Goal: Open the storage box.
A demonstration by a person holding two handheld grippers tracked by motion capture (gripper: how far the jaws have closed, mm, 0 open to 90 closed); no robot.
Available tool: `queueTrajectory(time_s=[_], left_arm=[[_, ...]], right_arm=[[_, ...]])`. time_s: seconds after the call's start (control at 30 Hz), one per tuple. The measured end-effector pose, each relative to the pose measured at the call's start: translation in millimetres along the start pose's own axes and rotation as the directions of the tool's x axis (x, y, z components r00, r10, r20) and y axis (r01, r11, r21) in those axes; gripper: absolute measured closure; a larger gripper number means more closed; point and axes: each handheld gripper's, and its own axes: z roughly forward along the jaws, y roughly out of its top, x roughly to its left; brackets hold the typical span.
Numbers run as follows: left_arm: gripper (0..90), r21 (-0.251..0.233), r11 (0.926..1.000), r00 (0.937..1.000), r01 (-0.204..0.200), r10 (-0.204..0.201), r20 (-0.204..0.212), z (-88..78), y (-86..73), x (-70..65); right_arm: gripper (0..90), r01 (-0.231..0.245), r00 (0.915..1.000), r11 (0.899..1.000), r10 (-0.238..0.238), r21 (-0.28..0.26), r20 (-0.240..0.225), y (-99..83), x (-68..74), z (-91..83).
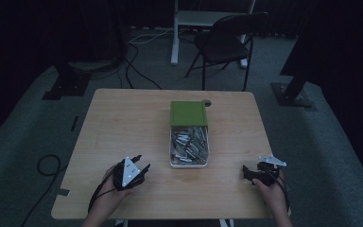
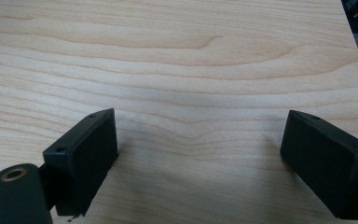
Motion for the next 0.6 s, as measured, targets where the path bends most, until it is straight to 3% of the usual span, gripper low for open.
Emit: queueTrajectory(time_s=[0.3, 0.6], left_arm=[[47.5, 0.019, 0.9961, 0.9957, 0.086, -0.086, -0.035, -8.2, -16.6, 19.7], [41.1, 0.028, 0.9843, 0.9827, 0.174, -0.172, -0.068, -14.9, -31.8, 35.5]], right_arm=[[10.5, 0.000, 1.0000, 1.000, 0.000, 0.000, 0.000, 0.0, 0.0, 0.0], [10.5, 0.000, 1.0000, 1.000, 0.000, 0.000, 0.000, 0.0, 0.0, 0.0]])
